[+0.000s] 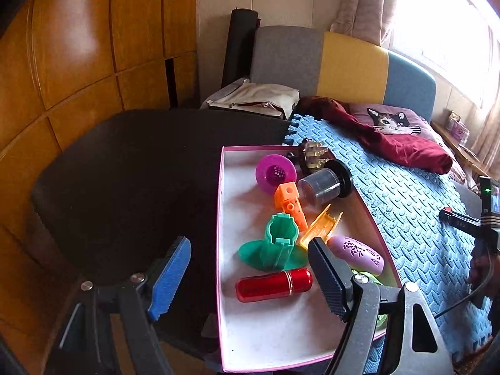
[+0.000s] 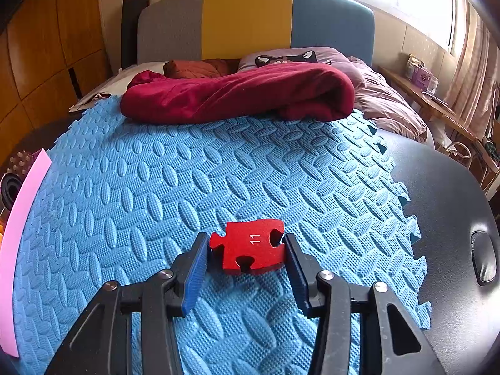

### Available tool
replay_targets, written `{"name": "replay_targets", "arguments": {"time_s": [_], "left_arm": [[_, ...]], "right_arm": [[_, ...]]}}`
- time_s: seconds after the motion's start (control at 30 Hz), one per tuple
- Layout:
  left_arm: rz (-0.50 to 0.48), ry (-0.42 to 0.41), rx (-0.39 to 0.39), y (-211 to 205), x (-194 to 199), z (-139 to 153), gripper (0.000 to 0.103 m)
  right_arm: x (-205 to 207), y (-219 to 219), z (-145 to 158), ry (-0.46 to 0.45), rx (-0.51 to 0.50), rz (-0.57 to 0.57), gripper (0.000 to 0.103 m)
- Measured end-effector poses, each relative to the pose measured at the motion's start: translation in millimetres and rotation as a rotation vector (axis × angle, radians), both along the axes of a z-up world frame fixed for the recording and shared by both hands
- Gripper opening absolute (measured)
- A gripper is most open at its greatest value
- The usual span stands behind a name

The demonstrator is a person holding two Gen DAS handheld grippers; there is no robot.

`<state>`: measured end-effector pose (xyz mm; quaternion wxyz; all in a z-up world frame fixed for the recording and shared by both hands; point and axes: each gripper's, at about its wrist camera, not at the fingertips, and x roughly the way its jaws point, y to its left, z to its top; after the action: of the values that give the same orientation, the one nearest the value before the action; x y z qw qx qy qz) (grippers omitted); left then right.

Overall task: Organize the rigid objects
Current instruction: 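Carry the red puzzle piece into the tray and open the right tool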

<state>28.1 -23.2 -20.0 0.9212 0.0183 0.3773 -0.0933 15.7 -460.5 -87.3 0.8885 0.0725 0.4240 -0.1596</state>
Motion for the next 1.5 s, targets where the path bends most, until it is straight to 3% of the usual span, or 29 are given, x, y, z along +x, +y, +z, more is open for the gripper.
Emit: {"name": "replay_targets", "arguments": {"time_s": [0.53,0.87,1.17,1.3,1.5], "left_arm": [[0.03,0.007,-0.034,21.8,1.8,-4.7,0.078],[0.054,0.0,-0.063,35.8,5.2,-1.6,0.078],[0.113,-0.004,-0.061,54.9,6.7,0.5,0.078],[0.131,-0.002,-0.06,61.8,7.7,-0.1,0.078],[0.14,-0.001,-0.064,65.5,8.6,-0.5,0.078]], "right_arm": [[-9.4,24.6,2.8,0.005,0.017,-0.094,0.046],[-16.3,60.3,4.2,-0.007,0.012,-0.039,0.046],[-22.5,71.2,7.6,-0.027,0.073,-0.014,0.046],[-24.3,94.1,26.5,-0.091,0.127,0.065,0.046],[-22.0,158.1,61.8,-0.16,0.13,0.287,0.046]]}}
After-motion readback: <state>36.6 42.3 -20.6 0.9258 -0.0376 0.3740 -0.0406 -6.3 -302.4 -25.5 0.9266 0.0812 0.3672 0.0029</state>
